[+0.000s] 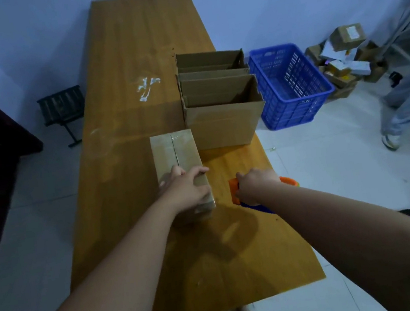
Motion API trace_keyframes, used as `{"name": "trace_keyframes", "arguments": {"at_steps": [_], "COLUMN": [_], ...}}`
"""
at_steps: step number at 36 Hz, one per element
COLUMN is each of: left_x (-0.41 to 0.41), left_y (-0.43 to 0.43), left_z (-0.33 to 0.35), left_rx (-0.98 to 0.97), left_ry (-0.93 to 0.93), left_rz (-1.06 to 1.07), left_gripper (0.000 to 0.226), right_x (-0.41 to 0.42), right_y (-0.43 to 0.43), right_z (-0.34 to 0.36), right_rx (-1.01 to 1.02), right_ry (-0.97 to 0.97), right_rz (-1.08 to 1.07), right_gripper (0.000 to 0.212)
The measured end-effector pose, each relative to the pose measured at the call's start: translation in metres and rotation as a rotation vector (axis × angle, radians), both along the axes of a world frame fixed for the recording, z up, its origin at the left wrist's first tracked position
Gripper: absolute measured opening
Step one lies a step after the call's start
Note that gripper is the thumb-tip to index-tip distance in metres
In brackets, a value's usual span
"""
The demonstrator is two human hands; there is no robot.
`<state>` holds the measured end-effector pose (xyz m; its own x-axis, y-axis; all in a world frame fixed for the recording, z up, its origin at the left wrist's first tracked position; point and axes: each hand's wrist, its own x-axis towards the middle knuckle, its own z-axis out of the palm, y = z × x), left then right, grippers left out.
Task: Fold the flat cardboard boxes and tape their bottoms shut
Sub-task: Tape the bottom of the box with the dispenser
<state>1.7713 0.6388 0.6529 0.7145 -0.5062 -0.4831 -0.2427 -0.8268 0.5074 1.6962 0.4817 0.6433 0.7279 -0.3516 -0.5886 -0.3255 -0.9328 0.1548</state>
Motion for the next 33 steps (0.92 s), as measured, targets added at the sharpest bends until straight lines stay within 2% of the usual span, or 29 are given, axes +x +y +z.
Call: {"name": "trace_keyframes", "arguments": {"at_steps": [2, 7, 13, 16, 21, 24, 28, 31, 33], "left_x": [-0.002, -0.011, -0.013, -0.011, -0.014, -0.014, -0.007, -0.004, -0.002], "left_y": [-0.003, -0.013, -0.019, -0.020, -0.025, -0.025, -0.021, -0.019, -0.018], "left_z": [-0.001, -0.003, -0.007, -0.006, -0.006, -0.007, -0.007, -0.007, -0.008], "left_rx": [0.039, 0.185, 0.291, 0.299, 0.309, 0.308, 0.237, 0.182, 0.148], "left_ry": [-0.048, -0.200, -0.281, -0.243, -0.263, -0.276, -0.186, -0.133, -0.102], "left_rz": [0.012, 0.046, 0.009, 0.019, 0.062, 0.058, 0.088, 0.111, 0.126], "left_gripper": [0.047, 0.087, 0.102, 0.103, 0.102, 0.101, 0.096, 0.090, 0.088], "right_x": [-0.005, -0.015, -0.020, -0.019, -0.022, -0.021, -0.014, -0.009, -0.007], "right_y": [0.000, 0.003, 0.003, 0.001, 0.004, 0.008, 0.014, 0.014, 0.012], "right_z": [-0.008, -0.024, -0.040, -0.043, -0.044, -0.046, -0.051, -0.047, -0.044], "right_rx": [0.011, 0.033, 0.027, 0.026, -0.022, 0.008, 0.096, 0.073, 0.004], "right_ry": [-0.077, -0.136, -0.120, -0.114, -0.018, -0.044, -0.022, 0.040, 0.047], "right_rz": [-0.043, -0.082, 0.008, -0.019, 0.175, 0.089, -0.096, -0.098, -0.035], "right_gripper": [0.049, 0.067, 0.074, 0.071, 0.085, 0.077, 0.084, 0.094, 0.091]}}
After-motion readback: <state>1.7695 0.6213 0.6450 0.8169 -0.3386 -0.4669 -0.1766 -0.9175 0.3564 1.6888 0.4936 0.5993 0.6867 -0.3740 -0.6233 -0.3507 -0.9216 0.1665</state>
